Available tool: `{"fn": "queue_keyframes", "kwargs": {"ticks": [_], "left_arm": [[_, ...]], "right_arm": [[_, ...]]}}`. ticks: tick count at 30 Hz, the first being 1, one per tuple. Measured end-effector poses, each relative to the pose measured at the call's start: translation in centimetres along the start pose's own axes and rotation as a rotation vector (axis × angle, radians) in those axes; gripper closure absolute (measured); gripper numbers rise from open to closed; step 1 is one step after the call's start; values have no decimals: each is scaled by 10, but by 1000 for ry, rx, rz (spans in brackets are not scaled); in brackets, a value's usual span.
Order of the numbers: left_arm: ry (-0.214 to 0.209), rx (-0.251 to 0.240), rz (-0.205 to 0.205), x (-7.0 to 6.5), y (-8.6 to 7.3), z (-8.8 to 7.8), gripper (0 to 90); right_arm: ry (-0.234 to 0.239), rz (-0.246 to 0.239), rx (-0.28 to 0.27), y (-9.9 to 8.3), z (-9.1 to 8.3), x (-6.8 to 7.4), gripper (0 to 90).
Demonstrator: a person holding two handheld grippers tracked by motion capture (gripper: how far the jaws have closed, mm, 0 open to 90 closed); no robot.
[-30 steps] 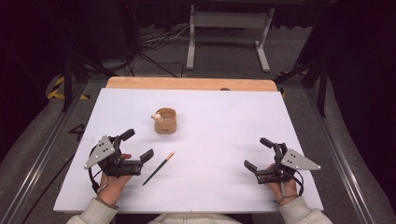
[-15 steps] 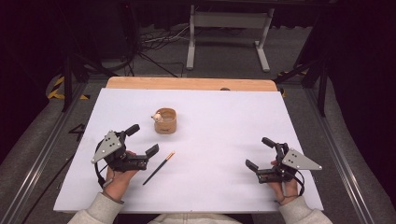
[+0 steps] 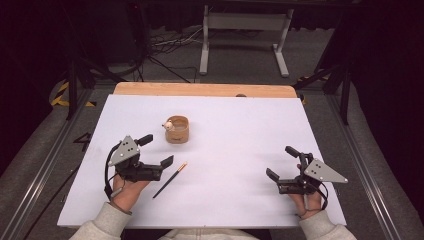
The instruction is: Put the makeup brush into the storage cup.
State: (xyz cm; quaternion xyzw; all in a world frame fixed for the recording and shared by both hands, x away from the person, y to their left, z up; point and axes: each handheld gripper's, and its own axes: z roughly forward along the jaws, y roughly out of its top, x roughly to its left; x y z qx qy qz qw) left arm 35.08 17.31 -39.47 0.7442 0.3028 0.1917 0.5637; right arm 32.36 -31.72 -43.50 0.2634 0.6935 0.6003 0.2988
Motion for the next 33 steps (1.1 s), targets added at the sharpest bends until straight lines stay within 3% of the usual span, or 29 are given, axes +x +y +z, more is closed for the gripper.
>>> {"fn": "queue_keyframes", "kwargs": {"ticks": [5, 15, 22, 25, 27, 33], "left_arm": [[-10, 51, 0, 0, 7, 2, 26], [-3, 178, 43, -2, 24, 7, 26], [-10, 255, 28, -1, 31, 10, 27], [-31, 293, 28, -1, 33, 13, 28], [-66, 332, 27, -1, 35, 16, 28], [-90, 429, 29, -2, 39, 24, 24]], "right_arm": [[9, 17, 14, -1, 1, -1, 20], [6, 17, 26, -2, 2, -1, 12], [10, 32, 26, -2, 2, -2, 5], [29, 52, 27, -2, 2, -2, 17], [33, 50, 31, -2, 2, -2, 25], [43, 57, 43, -2, 4, -1, 26]]}}
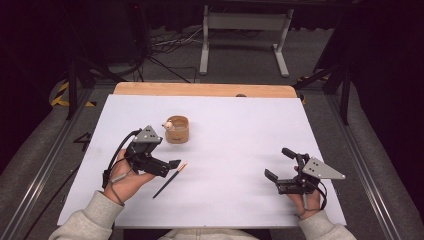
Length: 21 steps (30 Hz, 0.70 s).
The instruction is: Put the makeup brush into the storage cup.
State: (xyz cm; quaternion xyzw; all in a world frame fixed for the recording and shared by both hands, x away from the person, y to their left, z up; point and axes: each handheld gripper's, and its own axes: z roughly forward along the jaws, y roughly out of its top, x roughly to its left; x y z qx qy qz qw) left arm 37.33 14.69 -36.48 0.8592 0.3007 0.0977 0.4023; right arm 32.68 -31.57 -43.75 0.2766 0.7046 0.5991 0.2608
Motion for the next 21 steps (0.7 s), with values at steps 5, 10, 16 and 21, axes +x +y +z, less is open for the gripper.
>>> {"fn": "queue_keyframes", "kwargs": {"ticks": [5, 10, 16, 21], "left_arm": [[20, 76, 5, -2, 5, 5, 24], [24, 135, 5, -2, 8, 10, 28], [7, 243, -5, 0, 11, 21, 35], [32, 295, 10, 0, 11, 27, 51]], "right_arm": [[-6, 1, 0, 0, 0, -1, 26], [0, -8, -5, 1, -1, 1, 43], [-1, -4, -15, 1, -2, 1, 49], [7, -4, -21, 2, -3, 1, 64]]}}
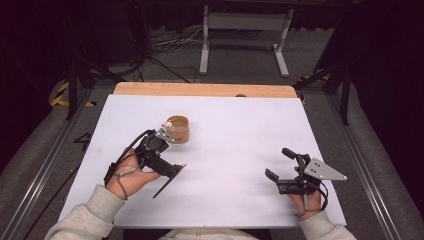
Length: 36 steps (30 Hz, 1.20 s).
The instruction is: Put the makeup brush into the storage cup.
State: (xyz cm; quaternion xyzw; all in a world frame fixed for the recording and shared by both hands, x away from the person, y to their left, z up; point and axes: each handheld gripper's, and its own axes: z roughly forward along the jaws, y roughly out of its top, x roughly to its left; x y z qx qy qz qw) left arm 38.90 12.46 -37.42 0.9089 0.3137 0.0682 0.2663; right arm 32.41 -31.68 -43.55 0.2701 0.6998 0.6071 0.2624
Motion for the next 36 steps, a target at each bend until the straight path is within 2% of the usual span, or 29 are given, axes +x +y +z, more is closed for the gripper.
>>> {"fn": "queue_keyframes", "kwargs": {"ticks": [3, 5, 11, 16, 20, 26, 29, 34, 36], "left_arm": [[16, 42, 4, -1, 1, 4, 51], [25, 68, -9, -1, 2, 7, 51], [26, 105, -49, -1, 3, 14, 64], [37, 126, -54, -3, 2, 20, 93], [39, 139, -40, -3, 2, 24, 128], [35, 172, -52, -4, 1, 31, 144], [29, 177, -46, -3, 1, 34, 155], [31, 190, -65, -3, -1, 39, 170], [33, 197, -58, -2, -1, 41, 184]], "right_arm": [[5, 6, -2, 0, 0, 0, 68], [9, 9, 1, 0, 0, 0, 71], [11, 18, -5, 0, 0, 0, 72], [22, 31, -11, 0, 0, -1, 74], [21, 32, -13, 0, -1, -1, 76], [22, 41, -11, -1, -1, -2, 76], [20, 42, -11, -1, -1, -2, 76], [22, 54, -12, -1, -1, -3, 76], [22, 53, -11, -1, -1, -3, 76]]}}
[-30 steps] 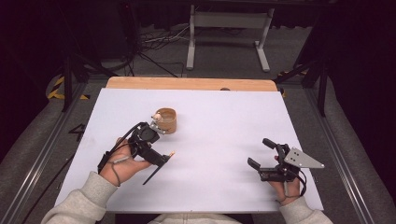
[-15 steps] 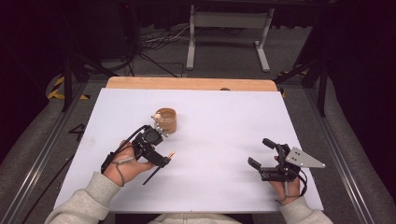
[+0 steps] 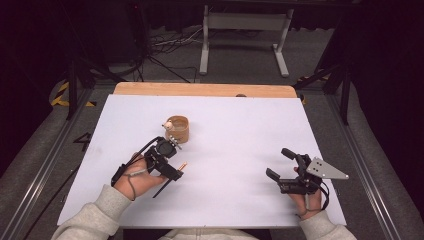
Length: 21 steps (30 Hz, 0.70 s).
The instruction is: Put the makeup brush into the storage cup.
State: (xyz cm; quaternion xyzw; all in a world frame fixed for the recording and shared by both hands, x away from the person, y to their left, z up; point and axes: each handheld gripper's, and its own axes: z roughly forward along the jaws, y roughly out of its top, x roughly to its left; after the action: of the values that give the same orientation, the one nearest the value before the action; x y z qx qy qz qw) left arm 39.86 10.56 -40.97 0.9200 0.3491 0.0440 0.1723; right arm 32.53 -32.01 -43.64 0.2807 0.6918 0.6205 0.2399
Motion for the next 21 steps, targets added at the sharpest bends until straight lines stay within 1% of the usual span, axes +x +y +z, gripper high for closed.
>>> {"fn": "queue_keyframes", "kwargs": {"ticks": [1, 4, 9, 12, 13, 14, 15, 17, 18, 20, 21], "left_arm": [[1, 7, -5, 0, 0, 1, 192], [8, 21, -1, 0, 0, 4, 217], [1, 34, -10, 0, 0, 7, 258], [-1, 53, -17, 0, 1, 9, 295], [-5, 59, -14, 0, 1, 9, 311], [6, 66, -8, 0, 1, 9, 325], [-1, 68, -3, -1, 1, 9, 342], [-8, 74, -13, -1, 1, 10, 371], [-10, 84, -27, -1, 2, 10, 388], [-16, 92, -41, -1, 2, 11, 422], [-12, 93, -41, -1, 2, 12, 436]], "right_arm": [[3, -2, 1, 0, 0, 0, 76], [3, -4, 2, 0, 0, 0, 76], [1, 1, 3, 0, 0, -1, 76], [-1, 1, 4, 0, 1, -1, 76], [-1, 1, 4, -1, 1, 0, 76], [-1, 1, 5, -1, 1, 0, 76], [-1, 1, 6, -1, 1, 0, 76], [0, 11, 10, -1, 1, -1, 77], [1, 12, 9, -1, 1, -1, 77], [0, 13, 8, -1, 1, -1, 77], [0, 13, 8, -1, 1, -1, 77]]}}
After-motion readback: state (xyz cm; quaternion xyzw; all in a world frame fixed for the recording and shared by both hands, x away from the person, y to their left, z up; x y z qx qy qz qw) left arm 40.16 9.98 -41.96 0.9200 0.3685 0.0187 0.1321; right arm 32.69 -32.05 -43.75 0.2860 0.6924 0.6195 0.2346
